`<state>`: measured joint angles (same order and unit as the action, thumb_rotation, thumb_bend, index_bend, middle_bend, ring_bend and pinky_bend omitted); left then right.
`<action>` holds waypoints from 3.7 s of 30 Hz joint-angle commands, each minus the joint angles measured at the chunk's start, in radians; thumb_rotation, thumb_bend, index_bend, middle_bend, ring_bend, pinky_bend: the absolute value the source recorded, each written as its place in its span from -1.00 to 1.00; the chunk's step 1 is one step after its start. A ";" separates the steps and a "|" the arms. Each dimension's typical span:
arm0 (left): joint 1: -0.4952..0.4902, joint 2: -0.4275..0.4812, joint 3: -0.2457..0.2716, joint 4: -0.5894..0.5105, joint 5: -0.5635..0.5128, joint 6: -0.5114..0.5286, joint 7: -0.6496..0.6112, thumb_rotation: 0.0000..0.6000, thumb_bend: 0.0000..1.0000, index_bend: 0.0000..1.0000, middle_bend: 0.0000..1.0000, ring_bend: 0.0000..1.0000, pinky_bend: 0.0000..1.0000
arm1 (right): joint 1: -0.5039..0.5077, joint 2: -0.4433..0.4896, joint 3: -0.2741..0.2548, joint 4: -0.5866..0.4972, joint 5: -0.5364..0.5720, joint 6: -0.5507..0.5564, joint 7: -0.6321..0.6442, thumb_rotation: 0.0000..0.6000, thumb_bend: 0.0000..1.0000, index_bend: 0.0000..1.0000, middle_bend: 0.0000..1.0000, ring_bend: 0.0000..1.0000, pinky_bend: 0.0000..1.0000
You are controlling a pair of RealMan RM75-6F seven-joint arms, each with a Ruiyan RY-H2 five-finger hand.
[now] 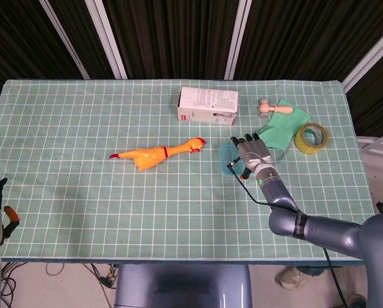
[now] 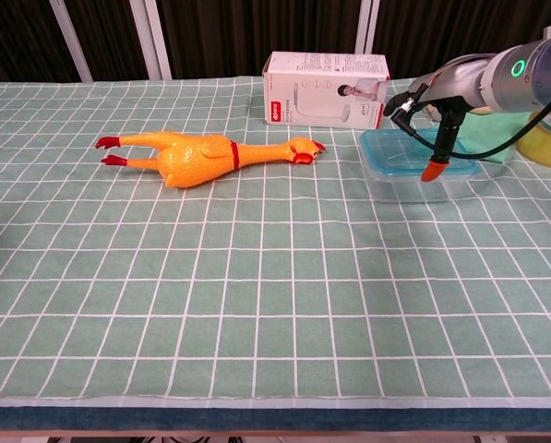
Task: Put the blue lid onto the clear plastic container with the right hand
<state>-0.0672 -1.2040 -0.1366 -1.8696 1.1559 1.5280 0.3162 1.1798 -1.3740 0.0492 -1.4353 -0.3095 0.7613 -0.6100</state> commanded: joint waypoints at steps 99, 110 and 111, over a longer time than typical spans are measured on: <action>-0.005 0.003 -0.004 0.002 -0.023 -0.007 -0.003 1.00 0.54 -0.81 -1.00 -1.00 -1.00 | -0.123 0.029 0.090 -0.099 -0.278 0.095 0.122 1.00 -0.08 0.22 -1.00 -1.00 -1.00; -0.006 0.005 -0.004 0.003 -0.026 -0.012 -0.005 1.00 0.54 -0.81 -1.00 -1.00 -1.00 | -0.126 -0.030 0.077 -0.042 -0.276 0.078 0.113 1.00 -0.08 0.22 -1.00 -1.00 -1.00; -0.006 0.005 -0.004 0.003 -0.027 -0.011 -0.005 1.00 0.54 -0.81 -1.00 -1.00 -1.00 | -0.127 -0.034 0.077 -0.037 -0.275 0.075 0.115 1.00 -0.08 0.22 -1.00 -1.00 -1.00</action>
<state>-0.0735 -1.1992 -0.1409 -1.8666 1.1295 1.5169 0.3113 1.0535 -1.4042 0.1263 -1.4759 -0.5863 0.8394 -0.4963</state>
